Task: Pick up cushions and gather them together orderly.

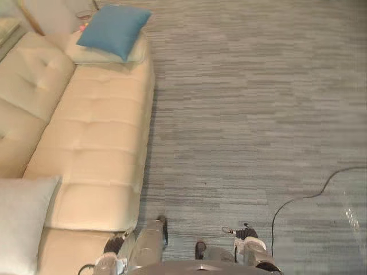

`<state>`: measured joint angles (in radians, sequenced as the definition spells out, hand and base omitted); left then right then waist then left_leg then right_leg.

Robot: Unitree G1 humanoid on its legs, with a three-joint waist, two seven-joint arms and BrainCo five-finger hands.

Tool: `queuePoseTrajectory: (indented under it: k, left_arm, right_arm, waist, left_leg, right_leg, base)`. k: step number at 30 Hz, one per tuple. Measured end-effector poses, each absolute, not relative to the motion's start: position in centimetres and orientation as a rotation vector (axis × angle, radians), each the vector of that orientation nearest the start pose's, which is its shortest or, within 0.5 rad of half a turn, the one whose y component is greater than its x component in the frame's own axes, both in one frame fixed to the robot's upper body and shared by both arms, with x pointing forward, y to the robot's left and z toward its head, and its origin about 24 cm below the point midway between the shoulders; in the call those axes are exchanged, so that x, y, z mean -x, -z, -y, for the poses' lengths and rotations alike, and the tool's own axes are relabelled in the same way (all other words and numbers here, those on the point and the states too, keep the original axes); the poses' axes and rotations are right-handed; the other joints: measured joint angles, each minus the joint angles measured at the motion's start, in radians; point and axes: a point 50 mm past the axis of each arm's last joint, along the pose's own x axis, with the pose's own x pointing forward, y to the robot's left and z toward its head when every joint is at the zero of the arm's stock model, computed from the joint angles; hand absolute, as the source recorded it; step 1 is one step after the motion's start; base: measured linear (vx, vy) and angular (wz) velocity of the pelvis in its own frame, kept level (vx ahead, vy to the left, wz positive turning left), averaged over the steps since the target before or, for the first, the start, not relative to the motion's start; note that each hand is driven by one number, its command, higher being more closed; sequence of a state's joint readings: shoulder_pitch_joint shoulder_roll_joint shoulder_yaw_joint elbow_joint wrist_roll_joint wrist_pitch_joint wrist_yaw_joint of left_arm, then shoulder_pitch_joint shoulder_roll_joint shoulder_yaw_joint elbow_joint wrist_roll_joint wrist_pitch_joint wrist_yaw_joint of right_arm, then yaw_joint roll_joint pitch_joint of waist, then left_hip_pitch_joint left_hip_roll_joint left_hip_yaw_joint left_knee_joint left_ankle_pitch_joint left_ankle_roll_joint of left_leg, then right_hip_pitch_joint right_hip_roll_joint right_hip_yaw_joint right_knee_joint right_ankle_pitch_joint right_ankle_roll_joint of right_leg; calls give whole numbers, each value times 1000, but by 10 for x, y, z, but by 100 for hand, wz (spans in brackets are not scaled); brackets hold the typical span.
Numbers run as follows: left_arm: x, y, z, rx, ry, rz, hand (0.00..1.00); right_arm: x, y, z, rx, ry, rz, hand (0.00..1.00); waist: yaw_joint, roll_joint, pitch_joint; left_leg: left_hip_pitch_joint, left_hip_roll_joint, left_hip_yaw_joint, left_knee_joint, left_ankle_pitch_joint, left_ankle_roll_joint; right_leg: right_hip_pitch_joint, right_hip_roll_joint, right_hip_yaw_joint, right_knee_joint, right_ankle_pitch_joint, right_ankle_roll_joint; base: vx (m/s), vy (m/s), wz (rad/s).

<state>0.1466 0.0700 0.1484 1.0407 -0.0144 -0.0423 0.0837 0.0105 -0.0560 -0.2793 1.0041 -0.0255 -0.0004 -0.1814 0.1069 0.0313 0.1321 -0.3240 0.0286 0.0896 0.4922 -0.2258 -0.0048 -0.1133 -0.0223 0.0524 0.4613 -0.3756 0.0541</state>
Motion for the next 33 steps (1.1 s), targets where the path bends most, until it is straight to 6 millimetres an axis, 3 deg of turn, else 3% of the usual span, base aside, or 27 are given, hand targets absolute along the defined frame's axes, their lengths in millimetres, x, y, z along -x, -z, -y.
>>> queuePoseTrajectory:
  k: [1,2,3,4,5,6,7,10,12,13,14,15,16,19,21,22,23,24,25,26,29,30,31,32,33]
  left_arm:
    - [-67,164,-209,-32,-301,-1143,0]
    - [-66,163,-214,-53,-306,-1146,0]
    - [-70,162,-216,-70,-298,-1137,0]
    - [-73,162,-216,-73,-294,-1131,0]
    - [-76,161,-215,-85,-278,-1123,0]
    - [-84,159,-213,-88,-265,-1099,0]
    - [-86,159,-213,-88,-264,-1093,0]
    - [-99,156,-209,-83,-260,-1058,0]
    - [-104,156,-203,-70,-253,-1049,0]
    - [-110,155,-198,-65,-241,-1035,0]
    - [-112,155,-197,-65,-235,-1031,0]
    - [-114,154,-198,-69,-235,-1027,0]
    - [-120,155,-187,-46,-213,-1026,0]
    - [-123,156,-173,-11,-191,-1022,0]
    - [-122,156,-174,0,-209,-1023,0]
    - [-122,156,-175,14,-226,-1022,0]
    - [-121,156,-173,35,-240,-1022,0]
    - [-121,156,-172,46,-243,-1016,0]
    - [-125,153,-172,51,-247,-995,0]
    - [-129,151,-174,47,-250,-974,0]
    - [-136,147,-175,44,-250,-940,0]
    - [-138,146,-175,43,-249,-926,0]
    - [-140,145,-175,42,-246,-917,0]
    - [-141,144,-174,43,-244,-913,0]
    - [-142,144,-173,46,-242,-907,0]
  right_arm:
    - [-116,152,211,13,435,-1034,0]
    - [-117,152,207,-7,438,-1026,0]
    - [-119,151,206,-15,439,-1019,0]
    - [-119,151,205,-19,439,-1019,0]
    - [-122,150,205,-26,445,-1006,0]
    - [-122,149,207,-31,458,-992,0]
    - [-123,149,208,-29,459,-988,0]
    - [-132,144,209,-29,459,-942,0]
    - [-144,137,215,-18,461,-896,0]
    - [-148,135,216,-17,464,-883,0]
    - [-149,135,214,-26,462,-885,0]
    - [-148,136,212,-38,464,-890,0]
    - [-152,135,215,-39,470,-884,0]
    - [-154,134,224,-50,506,-885,0]
    - [-148,135,226,-46,513,-895,0]
    - [-147,136,225,-45,510,-898,0]
    - [-143,137,224,-40,506,-907,0]
    - [-141,138,224,-38,507,-911,0]
    - [-138,139,224,-41,509,-922,0]
    - [-136,141,223,-48,514,-933,0]
    - [-132,142,220,-44,503,-945,0]
    - [-134,142,219,-52,504,-943,0]
    - [-133,142,219,-52,508,-944,0]
    - [-132,143,220,-52,510,-946,0]
    - [-129,144,219,-59,519,-956,0]
  waist:
    - [-10,-20,-15]
    - [-28,-54,-31]
    - [-40,-60,-29]
    - [-45,-59,-24]
    - [-54,-44,-14]
    - [-58,-41,-10]
    - [-58,-39,-9]
    - [-71,-30,6]
    - [-84,-2,20]
    - [-90,6,29]
    - [-98,-13,34]
    - [-102,-37,42]
    - [-104,-8,56]
    - [-109,11,63]
    - [-115,29,58]
    - [-120,38,61]
    - [-111,43,63]
    - [-104,47,66]
    - [-91,65,71]
    - [-81,48,82]
    - [-70,44,83]
    - [-65,41,81]
    - [-57,39,81]
    - [-54,39,82]
    - [-49,38,82]
  left_leg:
    - [8,-27,10,-4,-17,10]
    - [29,-51,27,-6,-43,27]
    - [60,-57,36,-4,-55,42]
    - [83,-58,37,-5,-67,51]
    - [139,-59,31,-14,-92,62]
    - [206,-57,18,-34,-118,68]
    - [236,-54,14,-49,-125,67]
    - [369,-27,-7,-152,-139,59]
    - [446,17,-7,-225,-137,55]
    - [487,39,-13,-266,-130,44]
    - [522,37,-29,-292,-125,36]
    - [543,30,-45,-304,-126,32]
    - [576,58,-75,-309,-121,15]
    - [607,64,-155,-281,11,-23]
    - [572,87,-193,-122,69,-61]
    - [497,95,-214,58,147,-97]
    - [407,106,-211,256,287,-140]
    - [359,124,-195,367,273,-143]
    - [251,174,-124,572,185,-103]
    - [177,194,-55,653,109,-63]
    - [39,192,49,570,0,-35]
    - [-8,179,105,414,-26,-36]
    - [-29,146,138,202,-16,-30]
    - [-36,129,144,100,6,-27]
    - [-41,104,149,-98,135,-26]
  right_leg:
    - [-15,-28,4,67,-13,31]
    - [-86,-59,4,245,-5,89]
    - [-137,-70,-1,384,60,116]
    - [-158,-79,-14,442,98,110]
    - [-180,-103,-68,551,123,76]
    - [-189,-129,-139,603,103,36]
    - [-194,-137,-171,608,93,24]
    - [-288,-152,-295,503,42,-9]
    - [-347,-128,-339,328,63,-15]
    - [-374,-103,-336,144,136,-5]
    - [-366,-90,-320,-75,256,2]
    - [-351,-89,-301,-169,371,-5]
    - [-324,-66,-298,-167,484,-56]
    - [-337,-86,-296,43,317,-90]
    - [-268,-78,-335,59,238,-89]
    - [-203,-72,-365,39,200,-86]
    - [-138,-60,-370,3,172,-85]
    - [-108,-50,-376,-14,162,-88]
    - [-30,-37,-391,-45,137,-99]
    - [37,-39,-397,-72,128,-84]
    - [173,-54,-419,-183,126,-42]
    - [211,-70,-424,-211,127,-24]
    - [243,-95,-429,-229,116,3]
    - [261,-106,-431,-239,107,19]
    - [305,-119,-435,-257,86,51]
  base:
    - [439,195,-23]
    - [536,208,-9]
    - [542,201,-11]
    - [449,143,-7]
    - [467,81,4]
    - [462,51,8]
    - [471,-6,16]
    - [490,-84,20]
    - [491,-107,10]
    - [577,-154,30]
    - [604,-188,38]
    - [649,-245,33]
    - [634,-260,22]
    - [659,-258,19]
    - [561,-191,43]
    - [392,-125,48]
    - [464,-114,43]
    - [539,-87,25]
    - [510,-40,21]
    - [405,-11,21]
    - [381,46,21]
    - [429,137,11]
    - [453,173,7]
    - [492,239,5]
    - [527,260,8]
